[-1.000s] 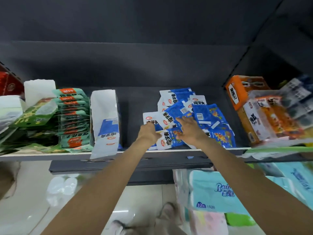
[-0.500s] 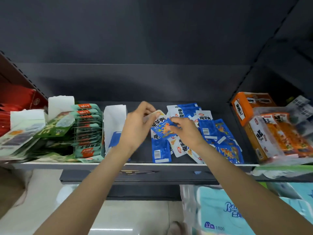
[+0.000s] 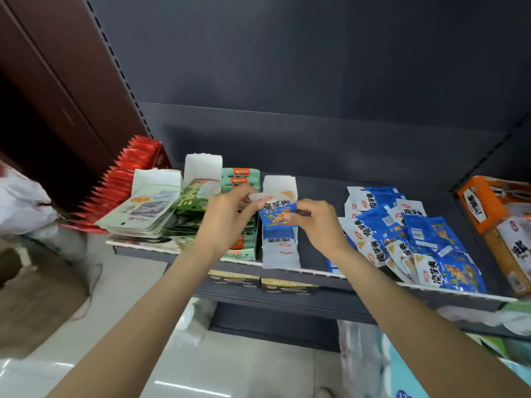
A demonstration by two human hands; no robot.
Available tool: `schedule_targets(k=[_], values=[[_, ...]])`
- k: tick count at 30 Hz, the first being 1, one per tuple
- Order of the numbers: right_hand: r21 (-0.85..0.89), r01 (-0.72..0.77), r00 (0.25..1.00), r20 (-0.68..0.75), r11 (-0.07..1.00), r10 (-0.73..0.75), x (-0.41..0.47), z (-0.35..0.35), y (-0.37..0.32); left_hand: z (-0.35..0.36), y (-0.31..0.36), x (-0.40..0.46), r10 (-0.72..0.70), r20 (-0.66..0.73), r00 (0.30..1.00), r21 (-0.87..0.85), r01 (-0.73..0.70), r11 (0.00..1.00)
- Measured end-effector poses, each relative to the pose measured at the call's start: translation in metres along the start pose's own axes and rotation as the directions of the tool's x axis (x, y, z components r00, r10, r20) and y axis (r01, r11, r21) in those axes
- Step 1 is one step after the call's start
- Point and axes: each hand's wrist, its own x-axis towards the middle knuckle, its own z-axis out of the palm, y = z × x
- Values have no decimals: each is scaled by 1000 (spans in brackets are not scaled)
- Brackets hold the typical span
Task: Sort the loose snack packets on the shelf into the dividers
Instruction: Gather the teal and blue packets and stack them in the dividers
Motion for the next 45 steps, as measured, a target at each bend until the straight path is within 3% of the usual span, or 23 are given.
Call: schedule_targets(k=[4, 7, 10, 15, 17, 21, 25, 29, 33, 36, 40, 42, 45], values=[[-244, 2, 1000, 9, 970, 0, -9, 10, 7, 10, -14, -10, 137, 116, 984, 193, -158, 968], [-256, -42, 991, 113, 966, 73, -17, 8, 8, 21, -21, -16, 232, 225, 946, 403, -307, 862], [-241, -80, 971, 202, 967, 131, -24, 4, 10, 32, -23, -21, 129, 366, 922, 524, -318, 790], [-197, -118, 965, 208, 973, 159, -33, -15, 22, 46, -9, -21, -98, 533, 840, 598, -292, 747], [-186, -150, 972, 150, 971, 179, -37, -28, 34, 56, 3, -20, -108, 529, 842, 541, -237, 807], [-244, -260, 960, 35, 934, 277, -44, -57, 70, 94, 31, -13, 28, 433, 901, 277, -163, 947], [-426, -337, 920, 42, 840, 391, -45, -80, 108, 146, 60, -4, -76, 491, 868, 171, -11, 985], [-495, -321, 880, 161, 807, 448, -42, -92, 137, 200, 64, 8, -382, 567, 730, 321, 232, 918], [-565, -253, 862, 236, 785, 448, -37, -100, 154, 235, 54, 23, -652, 405, 641, 386, 526, 758], [-595, -216, 863, 254, 774, 437, -32, -103, 156, 244, 48, 34, -733, 330, 595, 332, 653, 680], [-614, -203, 862, 257, 763, 437, -31, -105, 151, 245, 43, 37, -745, 366, 557, 199, 736, 648], [-535, -247, 868, 249, 808, 430, -29, -106, 142, 241, 47, 35, -722, 351, 596, 141, 729, 670], [-192, -366, 883, 238, 911, 405, -24, -103, 118, 226, 63, 27, -528, 253, 811, 47, 534, 844]])
